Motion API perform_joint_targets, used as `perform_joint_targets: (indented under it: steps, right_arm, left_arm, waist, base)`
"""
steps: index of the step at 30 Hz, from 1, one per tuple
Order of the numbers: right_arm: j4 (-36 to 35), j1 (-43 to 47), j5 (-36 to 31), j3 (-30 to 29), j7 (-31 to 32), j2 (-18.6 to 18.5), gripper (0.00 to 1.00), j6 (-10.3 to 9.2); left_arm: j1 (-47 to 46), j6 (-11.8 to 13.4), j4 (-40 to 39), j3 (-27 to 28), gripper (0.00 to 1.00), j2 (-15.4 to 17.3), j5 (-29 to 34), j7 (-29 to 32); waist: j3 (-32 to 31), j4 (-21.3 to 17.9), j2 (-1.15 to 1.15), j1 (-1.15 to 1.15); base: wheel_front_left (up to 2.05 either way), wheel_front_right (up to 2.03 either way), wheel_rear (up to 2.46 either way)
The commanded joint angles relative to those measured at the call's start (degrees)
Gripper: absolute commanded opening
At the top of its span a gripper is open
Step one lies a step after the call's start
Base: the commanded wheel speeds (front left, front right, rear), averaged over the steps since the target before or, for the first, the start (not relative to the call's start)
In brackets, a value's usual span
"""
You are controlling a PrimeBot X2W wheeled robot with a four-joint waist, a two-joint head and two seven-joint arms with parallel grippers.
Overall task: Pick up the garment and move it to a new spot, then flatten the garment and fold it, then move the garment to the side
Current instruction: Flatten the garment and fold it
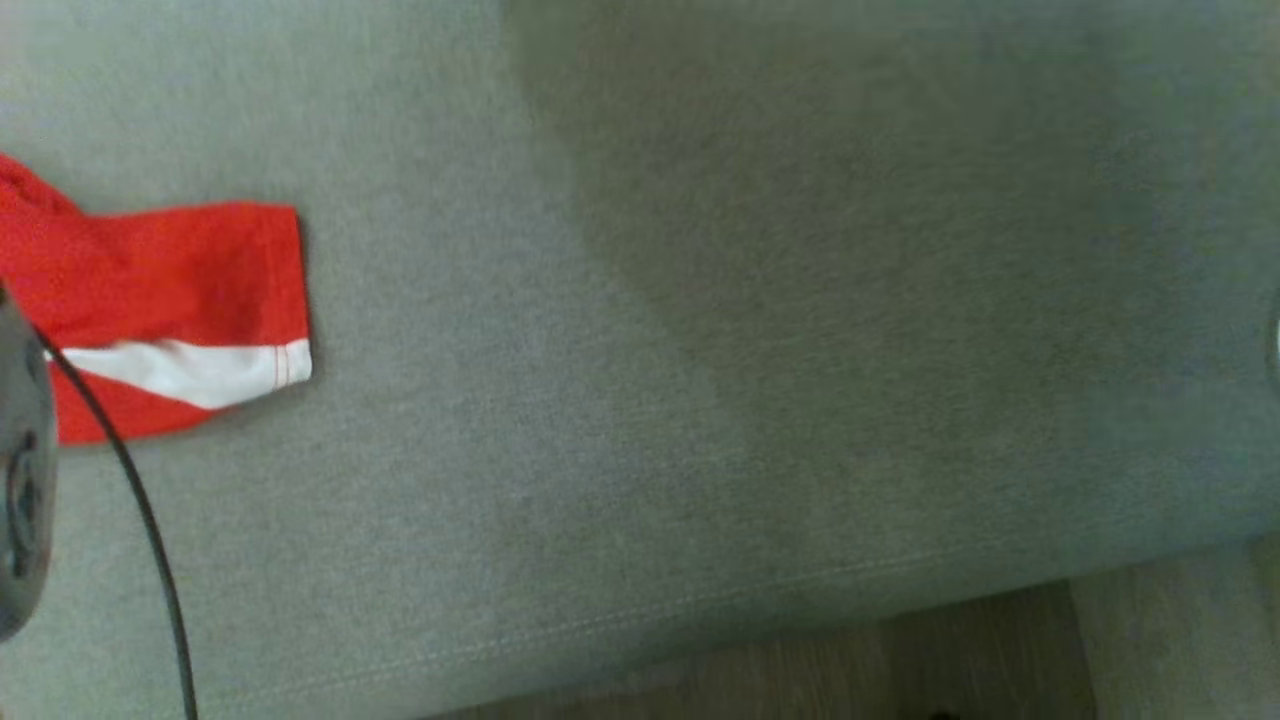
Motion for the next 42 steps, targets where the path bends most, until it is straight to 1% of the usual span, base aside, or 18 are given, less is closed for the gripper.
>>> perform_joint_targets:
  steps: [1, 3, 6, 10, 13, 18, 20, 23, 24, 28, 31, 34, 42]
  right_arm:
    - [-0.6, -1.3, -0.6, 0.7, -0.8, 0.9, 0.00, -0.02]
    - [3.0, -2.0, -0.6, 0.9, -3.1, 0.9, 0.00, -0.02]
    - [7.7, -0.2, -1.1, -0.5, -4.2, 0.9, 0.00, -0.02]
    - [11.9, 5.7, -1.7, -3.8, -4.5, 0.9, 0.00, -0.02]
    - [13.7, 11.5, -0.9, -4.1, -4.6, 0.9, 0.00, -0.02]
    - [21.3, 21.2, 3.0, 1.5, -4.6, 0.9, 0.00, -0.02]
    - [23.2, 24.8, 4.2, 3.1, -4.6, 0.9, 0.00, -0.02]
    - [24.4, 29.7, 2.9, 5.5, -4.3, 0.5, 0.00, -0.02]
    - [24.9, 32.6, 0.7, 8.0, -3.4, -0.2, 0.00, -0.02]
    - [25.6, 37.4, -2.8, 12.0, -0.5, -0.7, 0.00, -0.02]
    - [25.8, 39.7, -3.0, 12.6, 0.9, -1.0, 0.00, -0.02]
    - [25.8, 41.7, -4.7, 13.6, 0.8, -2.9, 0.00, -0.02]
    - [25.9, 43.6, -6.1, 13.1, 0.9, -5.4, 0.00, -0.02]
  left_arm:
    - [-1.2, 0.4, -0.6, 0.5, 0.00, 2.0, 0.4, -0.7]
    - [-2.6, 0.1, 2.9, -0.3, 0.00, 0.9, 0.8, -3.5]
    - [-1.7, -1.5, 6.7, -2.1, 0.00, -0.4, 1.4, -5.6]
    - [3.6, -3.2, 10.3, -4.2, 0.00, -1.8, 1.9, -6.8]
    - [10.1, -4.2, 12.2, -5.0, 0.00, -2.6, 1.5, -7.2]
    - [24.1, -4.8, 12.2, -6.1, 0.00, -2.0, 2.1, -7.4]
    - [29.6, -5.2, 12.1, -6.5, 0.00, -1.9, 2.1, -7.4]
    - [36.6, -5.8, 12.1, -8.0, 0.00, -1.5, 2.9, -7.4]
    - [40.6, -6.2, 11.9, -9.0, 0.00, -1.3, 3.3, -7.4]
    - [46.9, -6.9, 11.5, -11.5, 0.00, -0.6, 3.9, -7.4]
    - [50.6, -7.3, 10.9, -13.1, 0.00, -0.2, 3.8, -7.4]
    - [53.4, -7.5, 9.7, -14.5, 0.00, 0.2, 3.7, -7.3]
    - [57.6, -7.8, 5.4, -16.2, 0.00, 2.0, 2.5, -5.2]
  waist:
    - [4.1, 1.5, 0.00, -0.01]
    - [4.4, 2.1, 0.00, -0.01]
    - [4.7, 2.6, 0.00, -0.01]
    - [4.1, 3.7, 0.00, -0.01]
    - [2.4, 4.4, 0.00, -0.01]
    - [-2.4, 5.1, 0.00, -0.01]
    - [-4.5, 5.1, 0.00, -0.01]
    - [-7.7, 4.9, 0.00, -0.01]
    - [-9.8, 4.8, 0.00, -0.01]
    - [-13.2, 4.5, 0.00, -0.01]
    - [-15.3, 4.2, 0.00, -0.01]
    - [-16.7, 4.1, 0.00, -0.01]
    - [-18.5, 4.2, 0.00, -0.01]
  base:
    - [0.00, 0.00, 0.00]
    - [0.00, 0.00, 0.00]
    - [0.00, 0.00, 0.00]
    - [0.00, 0.00, 0.00]
    - [0.00, 0.00, 0.00]
    - [0.00, 0.00, 0.00]
    - [0.00, 0.00, 0.00]
    - [0.00, 0.00, 0.00]
    - [0.00, 0.00, 0.00]
    - [0.00, 0.00, 0.00]
    - [0.00, 0.00, 0.00]
    - [0.00, 0.00, 0.00]
    - [0.00, 0.00, 0.00]
